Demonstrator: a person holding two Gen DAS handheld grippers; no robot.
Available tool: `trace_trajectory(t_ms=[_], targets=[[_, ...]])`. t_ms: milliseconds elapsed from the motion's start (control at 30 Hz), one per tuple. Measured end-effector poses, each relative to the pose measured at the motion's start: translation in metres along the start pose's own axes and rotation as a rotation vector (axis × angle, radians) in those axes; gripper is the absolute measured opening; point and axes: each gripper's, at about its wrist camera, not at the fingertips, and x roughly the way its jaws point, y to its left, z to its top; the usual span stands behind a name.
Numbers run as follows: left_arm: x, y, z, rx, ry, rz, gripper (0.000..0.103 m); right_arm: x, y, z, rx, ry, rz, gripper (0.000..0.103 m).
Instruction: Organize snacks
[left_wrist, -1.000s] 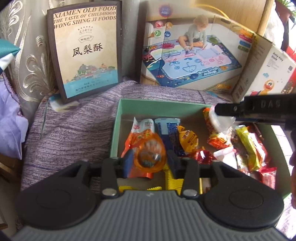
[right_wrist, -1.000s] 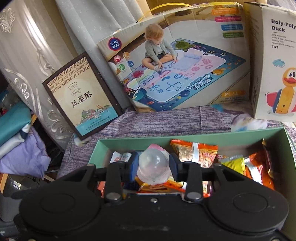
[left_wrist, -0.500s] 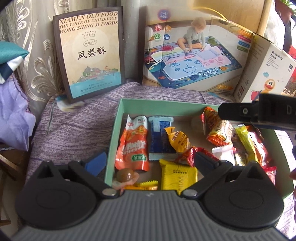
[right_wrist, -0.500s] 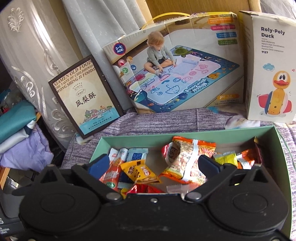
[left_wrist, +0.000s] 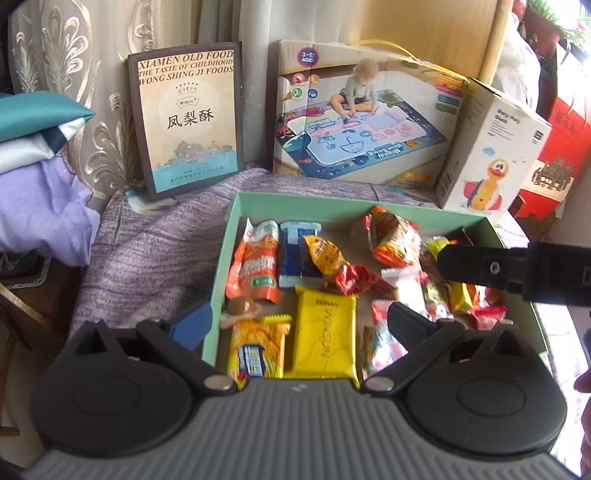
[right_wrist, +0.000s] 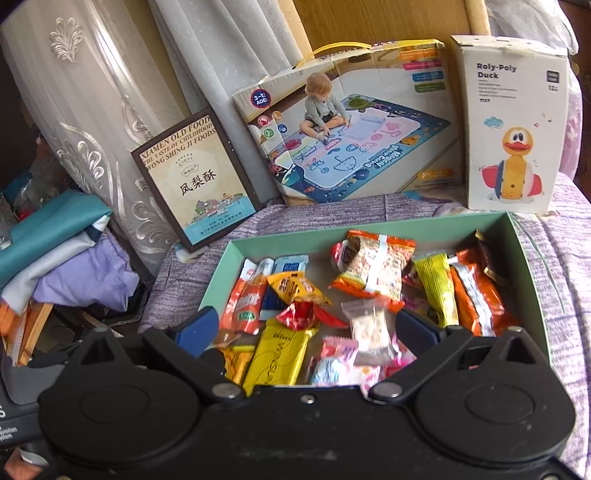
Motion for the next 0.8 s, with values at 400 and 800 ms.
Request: trace_trajectory(t_ms=[400, 800], targets=[[-0.022, -0.001, -0.048, -0.021, 0.053, -0.004, 0.103, -0.041, -0.007, -0.048, 0.003, 0.040, -0.033, 0.103], [-0.014, 0.004, -0.080, -0.036, 0.098, 0.019, 0.103, -0.043, -0.023, -0.086, -0.003, 0.107, -0.101, 0.103]])
